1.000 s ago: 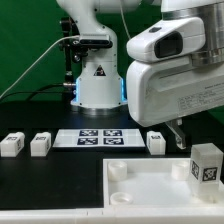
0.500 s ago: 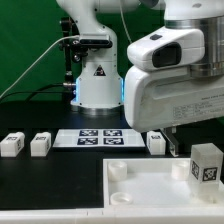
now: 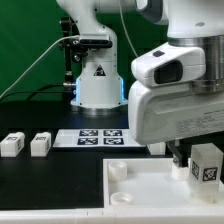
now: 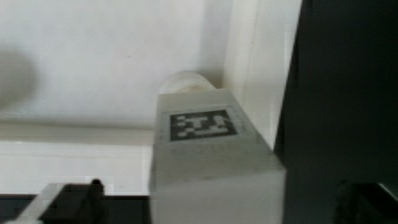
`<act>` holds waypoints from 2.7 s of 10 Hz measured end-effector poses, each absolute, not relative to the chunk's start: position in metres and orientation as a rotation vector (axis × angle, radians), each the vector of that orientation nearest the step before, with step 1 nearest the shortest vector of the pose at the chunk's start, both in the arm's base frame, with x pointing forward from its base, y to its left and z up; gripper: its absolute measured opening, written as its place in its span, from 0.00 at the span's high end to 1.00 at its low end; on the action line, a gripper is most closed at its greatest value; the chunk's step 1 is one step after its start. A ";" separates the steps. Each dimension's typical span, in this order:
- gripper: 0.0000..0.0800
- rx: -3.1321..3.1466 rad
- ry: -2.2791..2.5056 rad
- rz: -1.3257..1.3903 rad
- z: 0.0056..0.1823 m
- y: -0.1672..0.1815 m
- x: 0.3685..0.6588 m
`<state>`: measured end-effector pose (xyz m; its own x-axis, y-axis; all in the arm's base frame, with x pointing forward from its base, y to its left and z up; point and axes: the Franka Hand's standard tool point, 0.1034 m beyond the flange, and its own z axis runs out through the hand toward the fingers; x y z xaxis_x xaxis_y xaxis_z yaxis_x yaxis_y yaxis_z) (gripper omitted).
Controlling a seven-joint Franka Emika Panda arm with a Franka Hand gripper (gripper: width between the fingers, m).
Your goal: Assemble one leg
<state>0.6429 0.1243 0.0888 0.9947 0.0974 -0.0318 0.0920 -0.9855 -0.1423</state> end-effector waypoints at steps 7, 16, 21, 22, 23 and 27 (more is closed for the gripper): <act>0.61 -2.946 0.557 0.111 0.089 0.124 0.643; 0.61 -2.227 1.913 0.078 0.088 0.113 0.641; 0.24 -2.388 1.705 0.062 0.088 0.117 0.639; 0.24 -2.529 1.499 0.050 0.087 0.118 0.638; 0.20 -2.653 1.276 0.019 0.087 0.119 0.640; 0.19 -2.890 0.640 -0.054 0.086 0.124 0.639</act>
Offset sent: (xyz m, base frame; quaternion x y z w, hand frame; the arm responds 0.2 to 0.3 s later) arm 0.0000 0.0000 0.0000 0.0000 0.0000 0.2667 0.9638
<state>0.6392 0.1236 0.0857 0.9068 -0.4216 -0.0036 -0.4150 -0.8910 -0.1840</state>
